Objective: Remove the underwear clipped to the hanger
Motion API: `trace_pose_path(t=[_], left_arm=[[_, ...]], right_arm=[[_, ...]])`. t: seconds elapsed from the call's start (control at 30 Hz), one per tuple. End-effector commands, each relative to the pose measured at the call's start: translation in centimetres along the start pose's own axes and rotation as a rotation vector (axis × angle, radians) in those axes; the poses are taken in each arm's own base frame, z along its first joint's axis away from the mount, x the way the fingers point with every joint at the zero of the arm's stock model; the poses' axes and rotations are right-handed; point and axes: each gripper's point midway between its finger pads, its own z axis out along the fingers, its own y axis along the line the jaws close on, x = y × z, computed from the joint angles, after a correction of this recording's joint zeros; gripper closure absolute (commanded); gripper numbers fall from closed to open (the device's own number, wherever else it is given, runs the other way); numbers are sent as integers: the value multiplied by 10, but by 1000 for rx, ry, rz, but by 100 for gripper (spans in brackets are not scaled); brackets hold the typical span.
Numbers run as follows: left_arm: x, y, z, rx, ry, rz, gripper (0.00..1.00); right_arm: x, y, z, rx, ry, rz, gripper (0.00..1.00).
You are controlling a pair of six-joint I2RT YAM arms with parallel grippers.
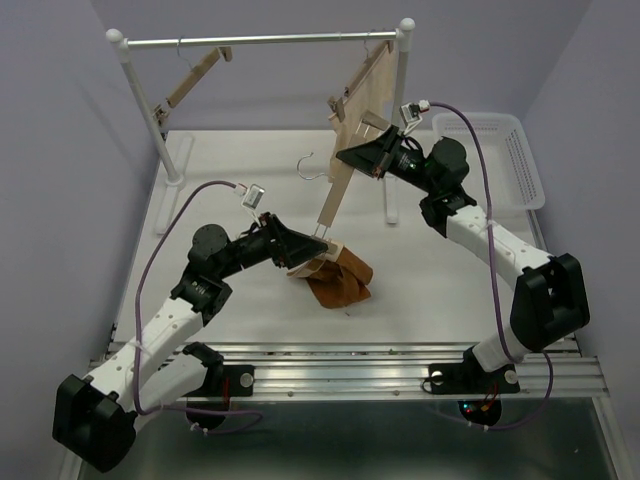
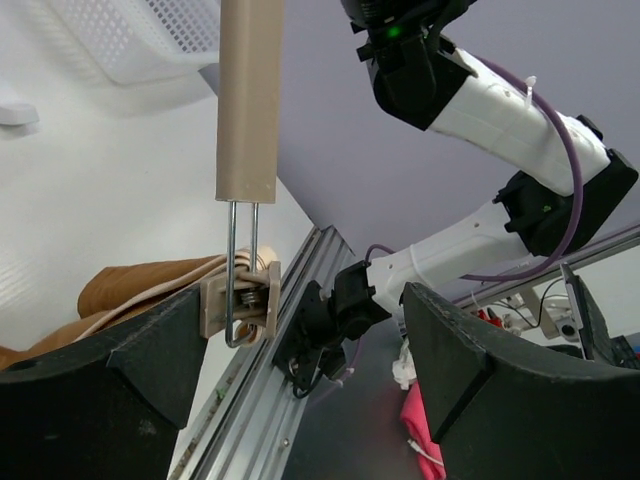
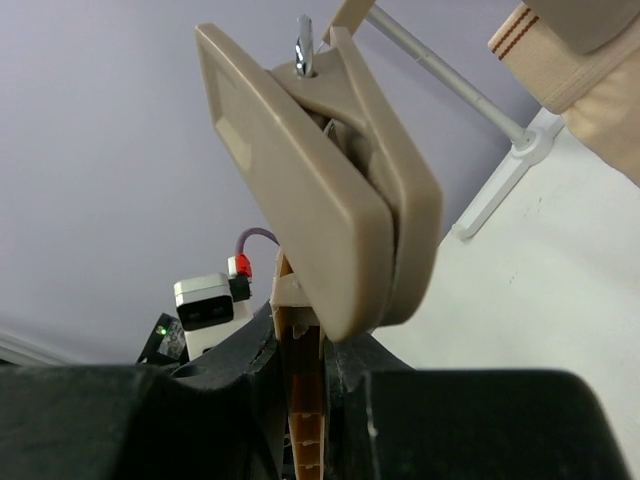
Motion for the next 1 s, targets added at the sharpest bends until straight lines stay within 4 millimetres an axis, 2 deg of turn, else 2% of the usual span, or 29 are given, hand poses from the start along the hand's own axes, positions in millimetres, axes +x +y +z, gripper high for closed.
trace_pose_path(t=[0.0, 0.57, 0.83, 0.97], left_arm=[[-11, -22, -1, 103, -47, 38, 15], [-6, -12, 2, 85, -47, -46, 51], [-5, -5, 7, 61, -27, -66, 62], [-9, -5, 8, 54, -39, -65, 70]], right_arm=[[-14, 30, 3, -87, -15, -31, 99], [-14, 21, 2, -62, -33, -41, 99], [-13, 17, 1, -40, -34, -52, 99], [-12, 13, 1, -21, -32, -54, 99]])
